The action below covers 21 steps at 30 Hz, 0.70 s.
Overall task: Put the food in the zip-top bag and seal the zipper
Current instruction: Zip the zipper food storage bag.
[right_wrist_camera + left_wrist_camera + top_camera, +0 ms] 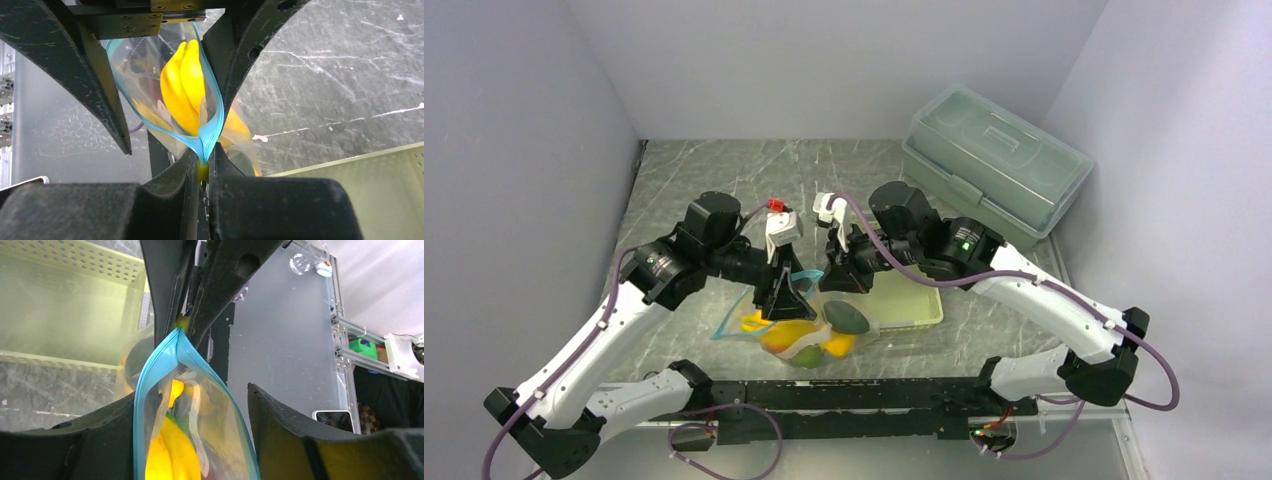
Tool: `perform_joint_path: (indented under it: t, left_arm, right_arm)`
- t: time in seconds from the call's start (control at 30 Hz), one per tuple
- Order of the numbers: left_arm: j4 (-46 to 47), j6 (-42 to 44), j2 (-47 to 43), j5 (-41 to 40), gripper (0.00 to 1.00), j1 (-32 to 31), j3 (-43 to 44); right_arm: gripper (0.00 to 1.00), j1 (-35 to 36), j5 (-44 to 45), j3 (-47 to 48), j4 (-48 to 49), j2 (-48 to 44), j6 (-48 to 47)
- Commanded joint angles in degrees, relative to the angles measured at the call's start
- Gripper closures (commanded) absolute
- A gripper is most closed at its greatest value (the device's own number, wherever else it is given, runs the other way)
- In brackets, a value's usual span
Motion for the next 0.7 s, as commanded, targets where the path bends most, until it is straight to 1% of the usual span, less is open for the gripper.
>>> perform_joint_path:
  t: [0.0,0.1,0.17,0.2,0.27,0.3,0.33,0.37,0.4,0.63,0.67]
  left_arm:
    - [-3.11,2.79,-1.14,-4.10,0.32,-0.57,2.19]
    - [-3.87,2.90,-0.97,-5.32,0.38,-0.74,2.40]
    - [-4.08,2.94,-0.88,-6.21,0.46,-0.92,2.32]
    - [-4.20,2.88,-0.81,-6.90,0.49,-0.95,2.41]
    - [-4.48,2.99,-0.71,-7.80,0.58,-0.97,2.68]
    - [-4.66,3.19,-0.63,-7.96,0.67,-0.98,2.79]
    - [-4.79,3.73,-0.55,-7.79,0.79,-0.97,2.91]
    - [-4.87,3.96,-0.45,-7.66,0.96,-0.99,3.05]
    - [-5.06,3.94,-0.38,-8.17,1.00,-1.03,3.18]
    - [-5.58,4.56,0.58,-8.29,1.00,-1.00,4.16]
    - [-5.63,4.62,0.43,-8.16,1.00,-1.03,4.34]
  right_arm:
    - [1.00,-0.89,1.45,3.14,1.18,-2.64,0.52]
    - [1.00,-1.05,1.45,2.66,1.03,-3.47,0.58]
    - [1.00,-1.17,1.47,2.44,0.98,-3.78,0.54]
    - [1.00,-1.25,1.47,2.43,0.88,-3.90,0.51]
    - [1.00,-1.37,1.51,2.31,0.57,-4.08,0.30]
    - [1.00,-1.37,1.39,2.15,0.51,-4.26,0.23]
    - [1.00,-1.42,1.23,1.98,0.42,-4.42,0.19]
    - [1.00,-1.44,1.05,1.65,0.41,-4.58,0.16]
    - [1.00,-1.46,1.06,1.37,0.48,-4.74,0.08]
    - [1.00,-1.45,0.60,-1.24,0.86,-7.12,-0.49]
    - [0.94,-1.44,0.79,-1.64,0.85,-7.60,-0.65]
